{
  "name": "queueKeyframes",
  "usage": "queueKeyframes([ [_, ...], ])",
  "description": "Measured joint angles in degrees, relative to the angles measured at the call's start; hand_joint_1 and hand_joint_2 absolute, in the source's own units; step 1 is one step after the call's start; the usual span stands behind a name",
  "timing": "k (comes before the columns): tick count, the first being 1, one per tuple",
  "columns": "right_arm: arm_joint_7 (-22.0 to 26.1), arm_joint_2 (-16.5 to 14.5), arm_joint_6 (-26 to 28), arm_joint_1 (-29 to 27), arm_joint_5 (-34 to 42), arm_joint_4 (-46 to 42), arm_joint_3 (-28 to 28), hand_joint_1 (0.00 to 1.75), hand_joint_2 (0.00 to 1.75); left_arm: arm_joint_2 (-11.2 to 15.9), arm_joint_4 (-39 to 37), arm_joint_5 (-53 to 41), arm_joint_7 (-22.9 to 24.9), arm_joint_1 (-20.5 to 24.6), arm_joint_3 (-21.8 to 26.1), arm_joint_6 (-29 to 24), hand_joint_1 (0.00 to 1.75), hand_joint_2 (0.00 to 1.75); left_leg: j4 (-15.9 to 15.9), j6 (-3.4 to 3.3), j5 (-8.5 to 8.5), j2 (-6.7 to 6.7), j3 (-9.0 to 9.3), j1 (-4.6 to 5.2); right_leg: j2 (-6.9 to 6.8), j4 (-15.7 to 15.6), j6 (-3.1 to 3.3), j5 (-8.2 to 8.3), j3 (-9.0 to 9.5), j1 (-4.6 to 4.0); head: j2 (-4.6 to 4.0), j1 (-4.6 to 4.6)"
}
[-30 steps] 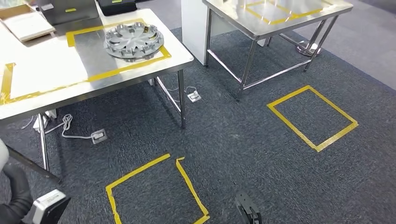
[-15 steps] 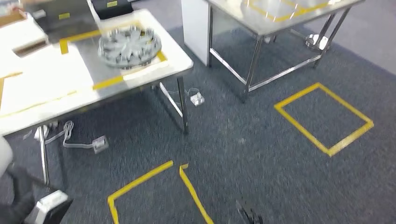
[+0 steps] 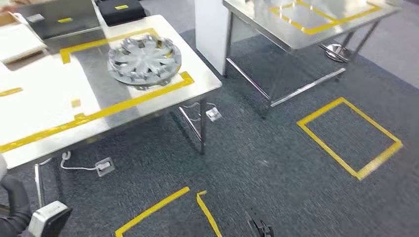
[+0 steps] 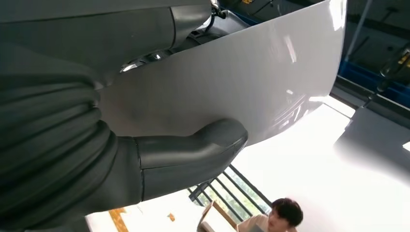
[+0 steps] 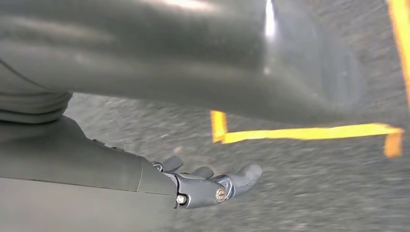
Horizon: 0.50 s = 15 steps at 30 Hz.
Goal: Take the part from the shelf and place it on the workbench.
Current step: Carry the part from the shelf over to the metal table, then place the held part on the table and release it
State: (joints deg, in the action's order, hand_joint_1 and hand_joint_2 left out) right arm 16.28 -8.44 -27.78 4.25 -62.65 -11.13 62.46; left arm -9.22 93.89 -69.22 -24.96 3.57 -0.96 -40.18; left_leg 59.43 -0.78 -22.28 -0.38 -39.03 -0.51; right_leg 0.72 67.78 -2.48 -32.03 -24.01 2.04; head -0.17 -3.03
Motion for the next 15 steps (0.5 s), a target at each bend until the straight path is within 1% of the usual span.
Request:
queueKeyframes([
  [1,0.0,0.0,-0.1,0.1,0.0,0.0,0.0,0.00,0.00,0.0,0.1,-0.2,0.2,0.0,0.0,0.0,1.75,1.75,-0.3,-0.37,-1.07,0.11,1.43,0.04,-0.14,3.7,0.11,-0.28,-3.09,-0.12,0.00,-0.31],
  [2,-0.1,0.0,-0.2,0.0,-0.1,0.0,0.0,0.00,0.00,0.1,0.1,-0.4,0.4,-0.1,-0.1,0.0,1.75,1.75,-0.5,-0.69,-2.23,0.21,2.99,0.16,-0.23,6.3,0.31,-1.99,-6.25,-0.37,0.00,-0.41],
  [3,-0.3,-0.1,-0.3,-0.1,-0.1,0.0,0.0,0.00,0.00,0.1,0.1,-0.7,0.7,-0.1,-0.1,0.0,1.75,1.75,-0.8,-0.96,-3.43,0.41,4.65,0.33,-0.27,7.6,0.51,-4.78,-9.21,-0.64,0.00,-0.54],
  [4,-0.4,-0.1,-0.4,-0.2,0.0,0.0,0.0,0.00,0.00,0.2,0.1,-0.9,1.0,-0.1,-0.2,0.0,1.75,1.75,-1.1,-1.12,-4.62,0.64,6.38,0.53,-0.29,7.7,0.72,-7.72,-11.74,-0.93,0.00,-0.61],
  [5,-0.5,-0.1,-0.4,-0.4,0.0,0.0,0.0,0.00,0.00,0.2,0.1,-1.1,1.2,-0.1,-0.3,0.0,1.75,1.75,-1.4,-1.22,-5.84,0.86,8.16,0.77,-0.29,6.7,0.99,-9.85,-13.86,-1.18,0.00,-0.67],
  [6,-0.7,-0.1,-0.4,-0.5,0.1,0.0,0.0,0.00,0.00,0.3,0.1,-1.2,1.5,0.0,-0.4,0.0,1.75,1.75,-1.6,-1.28,-7.07,1.02,9.86,1.00,-0.29,4.8,1.37,-10.25,-15.52,-1.42,0.00,-0.71],
  [7,-0.8,-0.1,-0.4,-0.7,0.2,0.0,0.0,0.00,0.00,0.3,0.1,-1.4,1.7,0.0,-0.6,0.0,1.75,1.75,-1.9,-1.33,-8.32,1.09,11.48,1.21,-0.30,2.0,1.93,-7.82,-16.73,-1.70,0.00,-0.74],
  [8,-0.8,-0.1,-0.4,-0.9,0.2,0.0,0.0,0.00,0.00,0.4,0.0,-1.6,1.9,0.1,-0.7,0.0,1.75,1.75,-2.0,-1.33,-9.61,1.14,13.02,1.36,-0.32,-1.6,2.55,-2.52,-17.52,-2.08,0.00,-0.70],
  [9,-0.8,-0.1,-0.4,-1.0,0.2,0.0,0.0,0.00,0.00,0.5,-0.1,-1.8,2.2,0.2,-1.0,0.0,1.75,1.75,-2.1,-1.24,-11.05,1.36,14.42,1.48,-0.28,-4.5,3.05,2.41,-17.71,-2.52,0.00,-0.66],
  [10,-0.8,-0.1,-0.4,-1.1,0.2,0.0,0.0,0.00,0.00,0.5,-0.2,-2.1,2.5,0.4,-1.2,0.1,1.75,1.75,-2.4,-1.11,-12.54,1.49,15.95,1.52,-0.29,-6.7,3.38,6.43,-17.40,-2.95,0.00,-0.60],
  [11,-0.7,-0.1,-0.4,-1.0,0.2,0.0,0.0,0.00,0.00,0.6,-0.1,-2.4,2.8,0.6,-1.4,0.1,1.75,1.75,-2.0,-0.84,-13.27,1.65,17.37,1.55,-0.21,-7.8,3.49,8.50,-16.72,-3.22,0.00,-0.54],
  [12,-0.6,-0.1,-0.5,-0.7,0.2,0.0,0.0,0.00,0.00,0.7,0.2,-2.7,3.1,0.9,-1.6,0.1,1.75,1.75,-1.1,-0.50,-13.39,1.79,18.25,1.59,-0.06,-7.8,3.58,8.35,-15.69,-3.35,0.00,-0.56],
  [13,-0.6,-0.1,-0.5,-0.3,0.3,0.0,0.0,0.00,0.00,0.7,0.5,-3.1,3.4,1.3,-1.8,0.1,1.75,1.75,0.9,-0.20,-12.84,1.66,18.46,1.55,-0.02,-7.9,3.82,8.54,-14.63,-3.28,0.00,-0.59],
  [14,-0.6,-0.1,-0.5,0.1,0.3,0.0,0.0,0.00,0.00,0.8,0.8,-3.6,3.7,1.7,-2.0,0.0,1.75,1.75,3.8,0.14,-11.81,1.50,17.72,1.57,0.01,-8.0,4.20,8.63,-13.62,-3.11,0.00,-0.52],
  [15,-0.6,0.0,-0.5,0.5,0.3,0.0,0.0,0.00,0.00,0.9,0.9,-3.9,3.8,2.0,-2.2,0.0,1.75,1.75,7.0,0.44,-11.49,1.32,16.09,1.51,-0.01,-8.0,4.66,8.58,-12.72,-2.97,0.00,-0.42],
])
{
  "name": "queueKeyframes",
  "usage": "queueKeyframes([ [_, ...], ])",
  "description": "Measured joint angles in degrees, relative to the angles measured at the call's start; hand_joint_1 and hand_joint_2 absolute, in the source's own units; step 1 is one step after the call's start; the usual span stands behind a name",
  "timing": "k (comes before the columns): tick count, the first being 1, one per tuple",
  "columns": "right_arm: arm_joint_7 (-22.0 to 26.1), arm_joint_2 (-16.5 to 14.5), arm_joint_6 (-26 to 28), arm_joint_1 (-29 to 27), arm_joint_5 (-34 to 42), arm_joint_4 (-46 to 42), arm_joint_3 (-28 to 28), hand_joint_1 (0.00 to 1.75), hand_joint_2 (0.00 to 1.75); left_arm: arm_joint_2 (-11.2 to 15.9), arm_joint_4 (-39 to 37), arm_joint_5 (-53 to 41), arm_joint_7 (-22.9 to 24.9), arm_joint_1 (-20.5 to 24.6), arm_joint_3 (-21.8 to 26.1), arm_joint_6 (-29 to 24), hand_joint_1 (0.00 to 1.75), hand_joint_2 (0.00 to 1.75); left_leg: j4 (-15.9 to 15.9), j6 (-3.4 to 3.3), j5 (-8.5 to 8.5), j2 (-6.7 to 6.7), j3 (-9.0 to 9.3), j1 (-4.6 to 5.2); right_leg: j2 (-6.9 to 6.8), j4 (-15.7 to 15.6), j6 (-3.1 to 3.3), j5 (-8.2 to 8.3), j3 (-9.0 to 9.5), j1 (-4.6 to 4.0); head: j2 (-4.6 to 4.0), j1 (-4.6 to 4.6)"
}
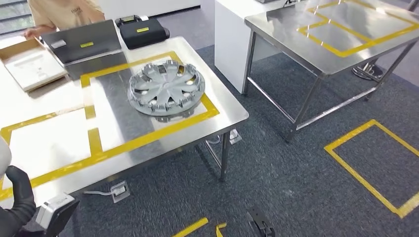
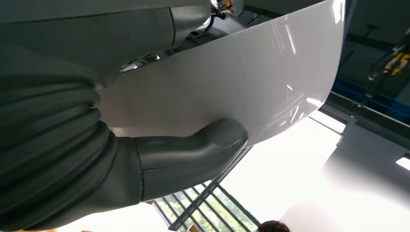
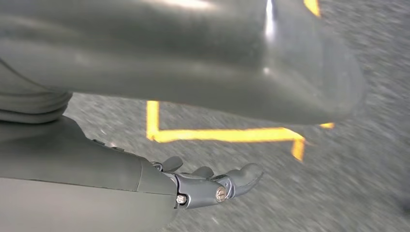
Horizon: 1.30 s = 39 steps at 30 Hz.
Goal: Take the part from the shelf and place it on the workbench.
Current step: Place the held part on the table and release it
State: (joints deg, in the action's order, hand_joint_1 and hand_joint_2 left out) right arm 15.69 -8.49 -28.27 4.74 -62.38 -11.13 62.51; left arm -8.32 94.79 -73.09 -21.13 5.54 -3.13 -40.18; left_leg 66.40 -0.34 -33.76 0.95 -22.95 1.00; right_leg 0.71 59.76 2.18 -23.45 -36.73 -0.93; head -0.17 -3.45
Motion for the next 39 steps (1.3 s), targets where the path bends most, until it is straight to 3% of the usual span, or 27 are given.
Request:
queueKeyframes([
  [1,0.0,0.0,0.1,0.2,0.0,0.0,0.0,0.00,0.00,0.2,0.0,-0.3,0.2,0.1,-0.2,0.0,1.75,1.75,2.9,0.26,-0.71,-0.19,-1.98,-0.15,-0.04,-0.1,0.37,-0.35,0.74,0.19,0.00,0.10],
  [3,0.0,0.0,0.5,0.4,0.0,0.0,0.0,0.00,0.00,0.5,-0.1,-0.8,0.8,0.0,-0.4,0.0,1.75,1.75,6.4,0.82,-4.87,-0.35,-5.91,-0.57,0.06,-0.2,0.60,-1.44,1.77,0.48,0.00,0.26],
  [5,-0.1,0.0,0.7,0.0,0.0,0.0,0.0,0.00,0.00,0.9,-0.5,-1.7,2.0,0.0,-0.6,0.0,1.75,1.75,6.3,1.37,-9.11,-0.45,-8.78,-1.07,0.22,-0.3,0.27,-2.61,2.72,0.90,0.00,0.27],
  [6,-0.1,0.0,0.7,-0.2,0.0,0.0,0.0,0.00,0.00,1.1,-0.6,-2.3,2.7,0.0,-0.8,0.0,1.75,1.75,4.9,1.59,-9.01,-0.51,-9.62,-1.29,0.29,-0.3,0.03,-3.21,3.23,1.15,0.00,0.28],
  [7,-0.1,-0.1,0.7,-0.4,0.0,0.0,0.0,0.00,0.00,1.4,-0.8,-3.1,3.6,0.0,-0.9,0.0,1.75,1.75,2.4,1.82,-7.01,-0.57,-10.15,-1.55,0.39,-0.2,-0.27,-3.83,3.82,1.44,0.00,0.29],
  [9,0.0,-0.1,0.7,-0.7,0.0,0.0,0.1,0.00,0.00,2.1,-1.2,-4.8,5.2,0.0,-1.2,0.0,1.75,1.75,-3.5,2.24,1.06,-0.76,-10.64,-1.89,0.58,-0.1,-0.97,-4.86,4.52,1.81,0.00,0.47],
  [10,0.0,-0.2,0.7,-0.7,0.0,0.0,0.1,0.00,0.00,2.6,-1.6,-5.9,5.9,0.0,-1.4,0.0,1.75,1.75,-5.5,2.22,4.21,-0.84,-10.83,-1.90,0.66,0.0,-1.39,-5.22,4.62,1.88,0.00,0.57],
  [11,0.0,-0.2,0.7,-0.8,0.1,0.0,0.1,0.00,0.00,3.0,-1.9,-7.0,6.4,0.0,-1.6,0.1,1.75,1.75,-6.4,2.07,6.08,-0.86,-11.10,-1.85,0.70,0.0,-1.81,-5.46,4.56,1.86,0.00,0.62],
  [15,0.0,-0.2,0.7,-0.7,0.2,0.0,0.3,0.00,0.00,4.8,-3.0,-11.1,8.1,0.9,-2.3,0.1,1.75,1.75,-6.9,0.72,6.43,-0.67,-10.63,-1.84,0.31,0.7,-3.17,-6.33,4.20,1.91,0.00,0.41],
  [17,0.0,-0.2,0.7,-0.7,0.2,0.0,0.4,0.00,0.00,6.1,-4.7,-12.6,8.9,2.3,-2.6,0.0,1.75,1.75,-7.4,0.03,6.10,-0.83,-9.87,-1.92,-0.14,5.9,-3.57,-8.20,1.18,1.92,0.00,0.22],
  [19,0.0,-0.2,0.6,-0.8,0.2,0.0,0.5,0.00,0.00,7.5,-7.3,-13.6,9.5,3.8,-2.8,0.0,1.75,1.75,-7.4,-0.38,5.56,-0.90,-9.37,-1.78,-0.23,13.5,-3.72,-10.03,-3.83,1.90,0.00,0.09],
  [20,-0.1,-0.3,0.7,-0.8,0.2,0.0,0.5,0.00,0.00,8.1,-8.6,-13.8,9.6,4.6,-2.8,0.0,1.75,1.75,-7.4,-0.47,5.25,-0.89,-9.04,-1.71,-0.23,15.6,-3.71,-9.78,-5.72,1.90,0.00,0.09],
  [21,-0.1,-0.3,0.7,-0.9,0.1,0.0,0.5,0.00,0.00,8.7,-10.2,-14.0,9.6,5.4,-2.8,0.0,1.75,1.75,-7.4,-0.49,4.93,-0.85,-8.64,-1.66,-0.23,15.8,-3.65,-8.54,-6.65,1.90,0.00,0.09],
  [23,-0.2,-0.3,0.7,-0.9,0.0,0.0,0.5,0.00,0.00,9.9,-13.2,-14.3,9.7,7.2,-2.8,0.0,1.75,1.75,-7.4,-0.32,4.15,-0.72,-7.57,-1.64,-0.27,9.6,-3.31,-3.33,-5.14,1.89,0.00,0.05],
  [25,-0.2,-0.3,0.7,-0.8,-0.2,0.0,0.5,0.00,0.00,11.2,-16.2,-14.2,9.3,9.4,-2.7,0.1,1.75,1.75,-7.4,0.24,3.35,-0.61,-7.06,-1.46,-0.39,2.6,-2.80,-0.32,-2.29,1.67,0.00,0.09],
  [27,-0.2,-0.6,0.7,-0.7,-0.6,0.1,0.5,0.00,0.00,12.5,-19.3,-13.3,7.8,12.0,-2.2,0.1,1.75,1.75,-7.3,0.57,2.91,-0.57,-7.09,-1.26,-0.42,0.2,-2.48,-0.62,-1.05,1.51,0.00,0.20],
  [30,-0.4,-0.9,0.7,-0.7,-1.3,0.1,0.5,0.00,0.00,14.4,-23.3,-12.9,3.7,15.8,0.5,0.1,1.75,1.75,-7.9,0.40,2.80,-0.78,-6.58,-1.24,-0.12,-0.1,-2.24,-0.93,-0.77,1.44,0.00,0.23],
  [32,-0.7,-0.9,0.7,-0.7,-1.7,0.1,0.6,0.00,0.00,15.4,-26.3,-13.0,1.8,18.6,3.2,0.1,1.75,1.75,-8.5,0.71,2.84,-0.87,-6.14,-1.24,-0.03,-0.1,-1.96,-1.11,-0.69,1.40,0.00,0.23],
  [39,-2.4,-1.0,0.7,-0.6,-0.9,0.1,0.5,0.00,0.00,15.9,-41.2,-16.3,3.8,31.1,5.4,0.0,1.75,1.75,-9.3,1.58,3.04,-0.70,-5.48,-1.23,-0.26,-0.1,-1.50,-1.39,-0.35,1.39,0.00,0.23],
])
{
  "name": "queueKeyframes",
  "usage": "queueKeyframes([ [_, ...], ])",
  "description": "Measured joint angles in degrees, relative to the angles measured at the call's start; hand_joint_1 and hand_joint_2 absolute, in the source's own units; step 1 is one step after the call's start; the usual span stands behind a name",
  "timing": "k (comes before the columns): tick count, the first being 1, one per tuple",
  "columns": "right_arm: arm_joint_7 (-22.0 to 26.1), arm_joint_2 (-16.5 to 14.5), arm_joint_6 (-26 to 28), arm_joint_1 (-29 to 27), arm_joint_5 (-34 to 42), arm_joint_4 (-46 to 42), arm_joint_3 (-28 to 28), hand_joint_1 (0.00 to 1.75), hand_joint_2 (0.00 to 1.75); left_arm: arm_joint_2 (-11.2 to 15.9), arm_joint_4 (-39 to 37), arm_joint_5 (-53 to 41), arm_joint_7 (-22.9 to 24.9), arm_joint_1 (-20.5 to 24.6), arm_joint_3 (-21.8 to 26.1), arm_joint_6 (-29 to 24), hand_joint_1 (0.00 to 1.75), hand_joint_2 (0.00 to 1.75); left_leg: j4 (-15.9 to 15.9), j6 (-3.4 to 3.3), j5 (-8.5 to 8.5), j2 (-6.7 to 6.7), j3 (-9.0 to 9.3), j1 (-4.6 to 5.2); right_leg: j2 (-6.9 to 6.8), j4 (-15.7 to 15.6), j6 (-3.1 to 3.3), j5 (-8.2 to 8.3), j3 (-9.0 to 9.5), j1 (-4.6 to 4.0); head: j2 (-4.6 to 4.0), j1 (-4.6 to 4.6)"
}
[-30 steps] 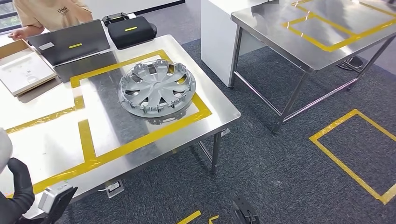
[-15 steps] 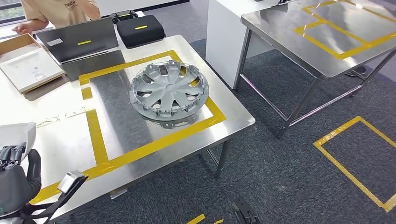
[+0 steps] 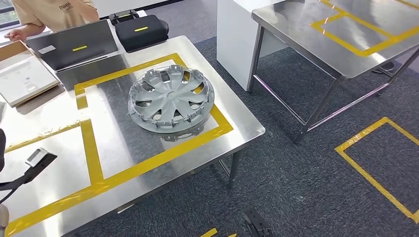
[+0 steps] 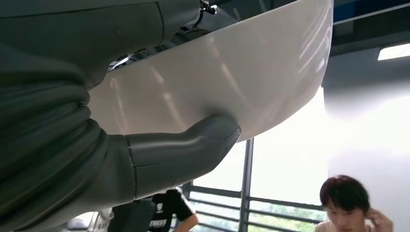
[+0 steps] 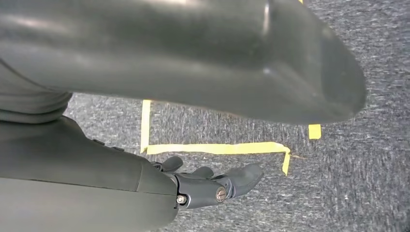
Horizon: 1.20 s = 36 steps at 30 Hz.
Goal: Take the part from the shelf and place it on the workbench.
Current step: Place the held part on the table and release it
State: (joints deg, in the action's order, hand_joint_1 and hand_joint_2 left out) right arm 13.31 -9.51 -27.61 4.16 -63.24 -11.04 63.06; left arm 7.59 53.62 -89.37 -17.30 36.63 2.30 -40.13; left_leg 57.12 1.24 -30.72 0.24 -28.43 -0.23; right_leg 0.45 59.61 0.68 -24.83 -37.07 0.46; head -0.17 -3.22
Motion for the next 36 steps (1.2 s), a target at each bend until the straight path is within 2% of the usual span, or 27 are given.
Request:
queueKeyframes([
  [4,-0.2,0.0,0.0,-0.2,0.8,0.0,0.0,0.00,0.00,-1.1,-6.3,-0.2,3.3,4.9,-1.3,0.0,0.00,1.75,-0.1,0.22,-0.08,-0.13,0.25,0.00,0.19,0.0,0.04,0.01,0.28,0.01,0.00,-0.02],
  [6,-0.7,0.0,0.0,-0.2,1.2,0.0,0.0,0.00,0.00,-1.6,-8.2,0.2,3.3,5.8,-1.6,0.0,0.00,1.75,-0.1,0.25,-0.09,-0.18,0.38,0.01,0.26,-0.1,0.03,0.01,0.41,0.01,0.00,-0.03],
  [10,-1.8,0.0,0.0,-0.5,1.5,0.0,0.0,0.00,0.00,-2.1,-11.5,1.6,3.2,6.5,-1.7,0.0,0.00,0.00,-0.1,0.25,-0.11,-0.24,0.47,0.01,0.33,-0.2,0.03,0.01,0.56,0.02,0.00,-0.03],
  [16,-1.9,0.0,0.0,-0.8,1.0,0.0,0.1,0.00,0.00,-2.5,-13.3,1.3,1.0,6.5,-1.6,0.0,0.00,0.00,-0.1,0.22,-0.13,-0.23,0.48,0.02,0.29,-0.3,0.02,0.01,0.67,0.02,0.00,-0.03],
  [28,2.8,0.1,0.0,-0.7,-0.4,0.0,0.1,0.00,0.00,-3.8,-14.7,1.0,-3.1,6.6,-1.4,0.0,0.00,0.00,0.1,-0.01,-0.26,-0.22,0.43,0.12,0.28,-0.6,-0.25,0.19,0.73,0.16,0.00,-0.05],
  [32,3.2,0.0,0.0,-0.5,-0.2,0.0,0.0,0.00,0.00,-4.2,-15.4,0.6,-3.3,7.1,-1.4,0.0,0.00,0.00,0.4,-0.40,-0.33,-0.22,0.21,0.31,0.29,-0.8,-0.68,0.37,0.73,0.33,0.00,-0.07],
  [35,3.1,-0.1,0.0,-0.5,0.2,0.0,0.0,0.00,0.00,-4.5,-16.1,0.4,-3.1,8.0,-1.4,-0.1,0.00,0.00,-0.1,-1.10,0.52,-0.31,0.39,0.12,0.28,-1.2,-1.37,0.71,0.63,0.32,0.00,-0.17],
  [36,3.1,-0.1,0.0,-0.4,0.3,0.0,0.0,0.00,0.00,-4.7,-16.3,0.4,-3.0,8.3,-1.4,-0.1,0.00,0.00,-0.6,-1.40,0.98,-0.42,0.55,-0.09,0.23,-0.5,-1.59,0.22,0.20,0.25,0.00,-0.43],
])
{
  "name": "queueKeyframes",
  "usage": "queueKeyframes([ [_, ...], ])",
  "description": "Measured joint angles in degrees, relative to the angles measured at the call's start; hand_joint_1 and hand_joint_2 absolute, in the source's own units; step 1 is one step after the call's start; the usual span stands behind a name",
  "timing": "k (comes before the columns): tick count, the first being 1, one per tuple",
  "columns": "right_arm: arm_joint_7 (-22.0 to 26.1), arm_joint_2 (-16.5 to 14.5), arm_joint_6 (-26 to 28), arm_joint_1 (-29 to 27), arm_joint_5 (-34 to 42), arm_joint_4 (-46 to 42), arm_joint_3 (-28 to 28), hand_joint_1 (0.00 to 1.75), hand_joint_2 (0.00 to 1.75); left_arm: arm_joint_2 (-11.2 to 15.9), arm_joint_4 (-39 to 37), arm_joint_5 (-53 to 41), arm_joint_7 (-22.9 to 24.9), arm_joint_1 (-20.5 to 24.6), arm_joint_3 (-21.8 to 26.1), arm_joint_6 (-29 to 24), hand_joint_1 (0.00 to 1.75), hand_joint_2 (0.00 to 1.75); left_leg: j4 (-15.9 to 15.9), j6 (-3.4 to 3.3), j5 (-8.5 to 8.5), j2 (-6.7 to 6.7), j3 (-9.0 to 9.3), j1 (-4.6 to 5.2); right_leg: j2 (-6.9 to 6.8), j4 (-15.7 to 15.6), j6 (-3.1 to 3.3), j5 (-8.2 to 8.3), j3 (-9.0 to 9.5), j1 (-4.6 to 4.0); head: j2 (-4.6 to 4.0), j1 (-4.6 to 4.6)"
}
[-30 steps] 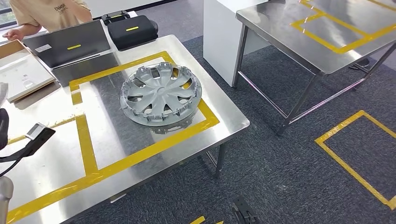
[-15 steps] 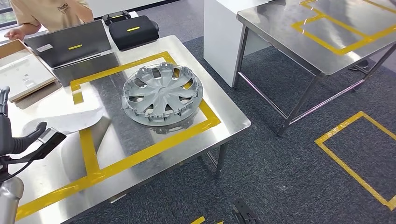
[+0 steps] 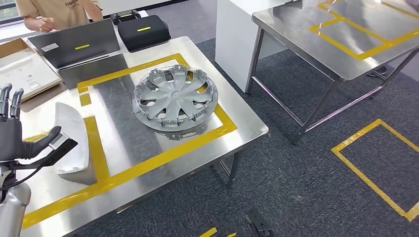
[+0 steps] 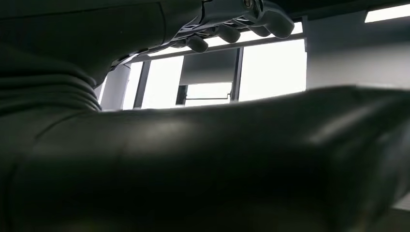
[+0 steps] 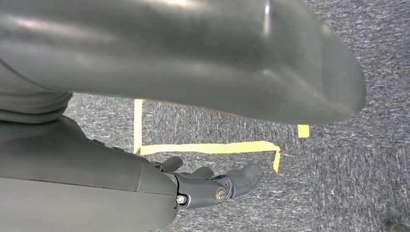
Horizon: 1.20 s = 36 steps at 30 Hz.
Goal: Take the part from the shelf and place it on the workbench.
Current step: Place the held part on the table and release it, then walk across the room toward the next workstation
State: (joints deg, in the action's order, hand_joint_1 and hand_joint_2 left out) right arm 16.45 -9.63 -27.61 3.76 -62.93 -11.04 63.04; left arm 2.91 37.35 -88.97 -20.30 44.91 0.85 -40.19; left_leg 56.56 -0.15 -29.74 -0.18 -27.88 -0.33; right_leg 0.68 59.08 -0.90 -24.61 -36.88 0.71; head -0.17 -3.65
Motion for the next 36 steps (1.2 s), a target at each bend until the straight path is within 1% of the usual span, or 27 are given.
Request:
queueKeyframes([
  [2,-0.1,0.0,0.0,0.1,0.1,0.0,0.0,0.00,0.00,-0.3,-0.3,0.0,0.2,0.5,0.0,0.0,0.00,0.00,-0.6,-0.37,0.54,-0.24,0.05,-0.32,-0.15,4.9,-0.37,-2.62,-2.57,0.01,0.00,-0.97],
  [4,-0.2,-0.1,0.0,0.1,0.2,0.0,0.0,0.00,0.00,-0.5,-0.8,0.0,0.3,0.7,0.0,0.0,0.00,0.00,-0.7,-0.44,0.51,-0.33,-0.08,-0.37,-0.23,12.4,-0.66,-5.06,-6.48,0.17,0.00,-1.76],
  [5,-0.3,-0.1,0.0,0.1,0.3,0.0,0.0,0.00,0.00,-0.5,-1.0,0.0,0.5,0.7,-0.1,0.0,0.00,0.00,-0.6,-0.40,0.35,-0.32,0.01,-0.38,-0.27,14.6,-0.73,-4.95,-7.89,0.23,0.00,-2.03],
  [6,-0.3,-0.1,0.0,0.1,0.3,0.0,0.0,0.00,0.00,-0.6,-1.2,-0.1,0.6,0.8,-0.1,0.0,0.00,0.00,-0.6,-0.31,0.09,-0.28,0.21,-0.39,-0.31,14.7,-0.71,-3.58,-8.42,0.26,0.00,-2.36],
  [8,-0.4,-0.1,0.0,0.2,0.4,0.0,0.0,0.00,0.00,-0.7,-1.4,-0.1,0.9,1.0,-0.1,0.0,0.00,0.00,-0.4,-0.01,-0.90,-0.17,0.85,-0.44,-0.29,9.1,-0.22,1.65,-7.03,0.12,0.00,-3.32],
  [9,-0.3,-0.1,0.0,0.2,0.3,0.0,0.0,0.00,0.00,-0.7,-1.6,-0.1,1.1,1.2,-0.1,0.0,0.00,0.00,-0.3,0.24,-1.46,-0.16,0.80,-0.44,-0.23,6.1,0.30,3.52,-5.69,-0.12,0.00,-3.52],
  [10,-0.3,-0.1,0.0,0.1,0.3,0.0,0.0,0.00,0.00,-0.7,-1.9,-0.1,1.2,1.3,-0.2,0.0,0.00,0.00,-0.2,0.56,-1.91,-0.18,0.83,-0.47,-0.27,3.4,0.91,4.33,-4.37,-0.44,0.01,-3.59],
  [12,-0.1,-0.1,0.0,0.1,0.2,0.0,0.0,0.00,0.00,-0.8,-2.5,-0.1,1.4,1.2,-0.2,0.0,0.00,0.00,-0.3,1.34,-2.11,-0.32,0.44,-0.79,-0.35,1.0,2.01,3.49,-3.00,-1.12,0.02,-3.48],
  [13,0.0,-0.1,0.0,0.1,0.2,0.0,0.0,0.00,0.00,-0.8,-2.8,-0.1,1.5,1.0,-0.3,0.0,0.00,0.00,-0.5,1.75,-1.93,-0.35,0.53,-1.01,-0.43,0.0,2.39,3.26,-2.88,-1.30,0.02,-3.57],
  [15,0.1,-0.1,0.0,0.2,0.1,0.0,0.0,0.00,0.00,-0.6,-3.3,-0.1,1.6,0.7,-0.4,0.0,0.00,0.00,-0.3,2.49,-2.49,-0.12,-0.46,-1.37,-0.20,-1.9,3.04,2.91,-2.40,-0.90,0.02,-3.82],
  [16,0.2,-0.2,0.0,0.2,0.0,0.0,0.0,0.00,0.00,-0.5,-3.6,-0.1,1.7,0.5,-0.5,-0.1,0.00,0.00,1.0,3.20,-3.50,0.03,-1.27,-1.51,-0.06,-2.7,3.33,2.68,-1.88,-0.49,0.02,-4.00],
  [17,0.3,-0.2,0.1,0.1,0.0,0.0,0.0,0.00,0.00,-0.4,-4.0,-0.1,1.8,0.1,-0.6,-0.1,0.00,0.00,3.5,4.17,-5.03,0.16,-2.39,-1.74,0.10,-3.4,3.50,2.27,-1.10,-0.04,0.02,-4.25],
  [19,0.7,-0.4,0.8,-0.5,-0.2,0.2,0.0,0.00,0.00,-0.4,-5.2,-0.1,1.9,-1.4,-0.7,-0.1,0.00,0.00,9.8,6.57,-7.50,0.15,-4.46,-2.62,0.30,-3.5,3.40,1.45,0.39,0.68,0.02,-4.51],
  [20,0.9,-0.4,1.2,-0.7,-0.3,0.3,0.0,0.00,0.00,-0.3,-5.8,-0.1,1.9,-2.2,-0.7,-0.1,0.00,0.00,11.8,7.37,-7.39,0.10,-5.27,-3.17,0.38,-3.3,3.13,0.96,1.12,1.11,0.02,-4.54],
  [21,1.0,-0.5,1.4,-0.9,-0.5,0.5,0.0,0.00,0.00,-0.3,-6.2,0.0,2.0,-2.8,-0.7,-0.1,0.00,0.00,12.3,7.77,-5.93,-0.01,-5.73,-3.68,0.47,-2.9,2.80,0.49,1.65,1.62,0.02,-4.47],
  [22,1.0,-0.6,1.5,-1.0,-0.6,0.5,0.0,0.00,0.00,-0.3,-6.4,0.0,2.0,-2.9,-0.7,-0.1,0.00,0.00,10.8,7.80,-3.36,-0.14,-5.74,-4.04,0.54,-2.6,2.37,0.08,1.94,2.16,0.02,-4.42],
  [23,1.0,-0.8,1.5,-1.0,-0.7,0.6,0.0,0.00,0.00,-0.1,-6.5,0.0,2.1,-2.6,-0.7,0.0,0.00,0.00,7.8,7.59,-0.36,-0.28,-5.26,-4.20,0.64,-2.2,1.84,-0.30,2.04,2.64,0.02,-4.35],
  [24,1.0,-1.0,1.5,-1.0,-0.8,0.7,0.0,0.00,0.00,0.1,-6.5,0.0,2.2,-2.3,-0.7,0.0,0.00,0.00,4.9,7.24,1.68,-0.36,-4.55,-4.05,0.72,-1.8,1.26,-0.58,2.02,3.04,0.02,-4.27],
  [25,1.0,-1.2,1.4,-1.0,-0.9,0.8,-0.1,0.00,0.00,0.3,-6.4,0.1,2.2,-1.9,-0.8,-0.1,0.00,0.00,2.6,6.78,2.92,-0.39,-3.75,-3.68,0.84,-1.6,0.62,-0.75,1.96,3.33,0.02,-4.14],
  [26,1.0,-1.3,1.4,-0.9,-1.0,0.9,-0.1,0.00,0.00,0.5,-6.2,0.1,2.3,-1.7,-0.8,-0.1,0.00,0.00,1.3,6.36,3.23,-0.38,-3.25,-3.27,0.96,-1.5,-0.03,-0.74,1.90,3.51,0.02,-4.02],
  [28,1.0,-1.6,1.4,-0.9,-1.2,1.0,-0.1,0.00,0.00,0.7,-5.8,0.4,2.3,-1.3,-0.8,-0.1,0.00,0.00,0.6,5.41,2.71,-0.30,-2.98,-2.64,0.99,-1.9,-1.26,-0.24,1.82,3.72,0.02,-3.90],
  [30,1.0,-1.7,1.3,-0.6,-1.4,1.0,-0.2,0.00,0.00,0.8,-5.3,0.7,2.2,-0.7,-0.8,-0.1,0.00,0.00,0.0,4.06,2.52,-0.26,-3.20,-2.77,0.55,-1.9,-1.97,-0.42,1.42,3.80,0.02,-4.13],
  [31,0.9,-1.7,1.2,-0.4,-1.5,1.0,-0.3,0.00,0.00,0.9,-5.1,0.8,2.1,-0.4,-0.8,-0.1,0.00,0.00,-0.3,3.39,2.64,-0.30,-3.32,-2.85,0.21,-0.5,-1.98,-1.52,0.80,3.65,0.02,-4.34],
  [32,0.9,-1.7,1.2,-0.2,-1.5,1.0,-0.3,0.00,0.00,0.9,-4.8,0.9,2.1,-0.2,-0.8,-0.1,0.00,0.00,-0.4,2.81,2.86,-0.35,-3.51,-2.90,-0.09,2.1,-1.82,-3.26,-0.24,3.39,0.02,-4.56],
  [34,0.8,-1.6,1.2,0.3,-1.5,1.0,-0.5,0.00,0.00,1.1,-4.4,0.9,2.0,0.1,-0.8,-0.1,0.00,0.00,0.1,2.23,3.20,-0.42,-4.06,-2.65,-0.37,9.9,-1.48,-7.18,-3.06,2.60,0.02,-4.85],
  [35,0.7,-1.6,1.2,0.5,-1.6,1.0,-0.5,0.00,0.00,1.2,-4.3,0.8,2.0,0.3,-0.8,-0.1,0.00,0.00,0.4,2.10,3.30,-0.43,-4.39,-2.52,-0.37,13.1,-1.39,-8.25,-4.08,2.24,0.02,-4.92],
  [36,0.7,-1.5,1.2,0.7,-1.6,1.0,-0.6,0.00,0.00,1.2,-4.2,0.8,1.9,0.5,-0.8,-0.1,0.00,0.00,0.9,2.01,3.37,-0.42,-4.75,-2.41,-0.37,14.3,-1.27,-8.37,-4.23,1.95,0.02,-4.96],
])
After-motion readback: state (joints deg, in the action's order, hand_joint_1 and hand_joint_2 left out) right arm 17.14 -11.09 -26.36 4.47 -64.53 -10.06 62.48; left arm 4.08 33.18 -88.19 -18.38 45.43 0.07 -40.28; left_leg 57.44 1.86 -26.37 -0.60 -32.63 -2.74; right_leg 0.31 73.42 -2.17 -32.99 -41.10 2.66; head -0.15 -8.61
